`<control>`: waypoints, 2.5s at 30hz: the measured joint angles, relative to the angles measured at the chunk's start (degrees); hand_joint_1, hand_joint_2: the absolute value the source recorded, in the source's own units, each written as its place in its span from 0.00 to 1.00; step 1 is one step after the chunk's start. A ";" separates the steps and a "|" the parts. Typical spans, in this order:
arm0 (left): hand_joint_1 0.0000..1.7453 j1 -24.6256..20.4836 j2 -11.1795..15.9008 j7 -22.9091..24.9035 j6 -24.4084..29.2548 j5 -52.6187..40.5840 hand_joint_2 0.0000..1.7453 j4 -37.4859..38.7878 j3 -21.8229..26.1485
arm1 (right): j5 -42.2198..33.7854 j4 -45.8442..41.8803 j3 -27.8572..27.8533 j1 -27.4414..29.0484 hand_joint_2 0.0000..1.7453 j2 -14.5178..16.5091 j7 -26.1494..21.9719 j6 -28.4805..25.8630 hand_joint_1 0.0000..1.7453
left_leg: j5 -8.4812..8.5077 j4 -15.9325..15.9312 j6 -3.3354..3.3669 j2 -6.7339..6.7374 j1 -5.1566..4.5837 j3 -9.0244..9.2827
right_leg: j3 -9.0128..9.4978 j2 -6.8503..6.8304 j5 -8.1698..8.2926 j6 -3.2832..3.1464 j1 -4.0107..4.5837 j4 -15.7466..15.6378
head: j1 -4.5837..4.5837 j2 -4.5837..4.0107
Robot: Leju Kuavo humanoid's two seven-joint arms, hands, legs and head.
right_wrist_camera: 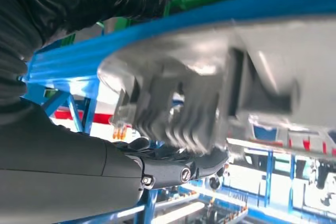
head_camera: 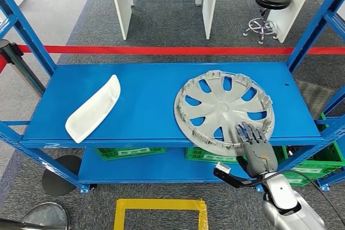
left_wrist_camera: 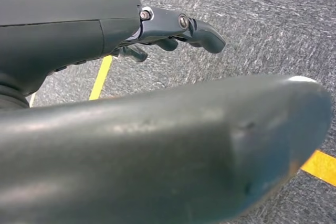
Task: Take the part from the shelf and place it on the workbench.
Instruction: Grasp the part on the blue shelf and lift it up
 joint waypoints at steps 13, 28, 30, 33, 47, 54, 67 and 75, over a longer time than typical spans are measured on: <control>0.00 -0.04 0.10 -0.20 -0.15 -0.39 0.00 0.00 -0.01 | -2.88 2.70 -0.08 -1.66 1.00 0.62 -0.04 2.29 1.00 | 0.00 0.00 0.00 0.00 0.00 0.01 | 0.01 0.01 0.00 0.00 0.00 0.00 | 0.00 0.00; 0.00 -0.25 0.45 -0.67 0.33 0.00 0.00 0.00 -0.02 | -7.26 8.36 -0.14 -6.76 1.00 1.11 -1.03 5.48 1.00 | 0.00 0.00 0.01 0.01 0.00 0.21 | -0.29 -0.02 0.00 0.01 0.00 -0.02 | 0.01 0.00; 0.00 -0.25 0.49 -0.93 0.50 0.01 0.00 0.00 -0.02 | -7.49 8.83 -0.21 -6.92 1.00 1.11 -1.03 5.49 1.00 | 0.00 0.01 0.01 0.01 0.00 0.22 | -0.29 -0.02 0.00 0.01 0.00 -0.02 | 0.01 0.00; 0.00 -0.25 0.52 -1.05 0.57 0.01 0.00 0.00 0.00 | -7.73 9.35 -0.26 -7.14 1.00 1.14 -1.04 5.48 1.00 | 0.00 0.01 0.01 0.01 0.00 0.26 | -0.33 -0.03 0.00 0.01 0.00 -0.02 | 0.00 0.00; 0.00 0.01 0.42 -4.24 -0.38 0.42 0.00 0.00 0.52 | -14.41 -1.98 -3.93 1.49 1.00 3.67 -12.26 -13.04 1.00 | 0.07 0.07 0.08 -0.19 -0.01 0.00 | 0.11 -0.20 0.02 0.04 -0.01 -0.01 | -0.01 0.00; 0.00 0.13 0.21 -5.80 -0.97 0.63 0.00 0.00 1.14 | -17.59 -12.83 -5.51 6.84 1.00 4.77 -15.27 -13.46 1.00 | 0.06 0.01 0.08 -0.18 0.00 -0.18 | -0.10 -0.17 -0.01 0.01 0.01 0.00 | 0.00 0.00; 0.00 0.29 -0.09 -18.13 -5.07 3.22 0.00 0.00 3.88 | -40.21 -28.60 -8.05 14.60 1.00 7.55 -32.77 -15.25 1.00 | 0.06 0.04 0.08 -0.19 -0.01 -0.30 | -0.21 -0.21 0.00 0.02 -0.01 0.00 | 0.00 0.00; 0.00 0.22 -0.34 -23.80 -9.92 5.19 0.00 0.00 6.65 | -43.96 -35.19 -11.97 16.77 1.00 13.25 -40.08 -18.75 1.00 | 0.06 0.02 0.08 -0.15 0.00 -0.31 | -0.27 -0.13 0.00 0.01 0.00 0.00 | 0.00 0.00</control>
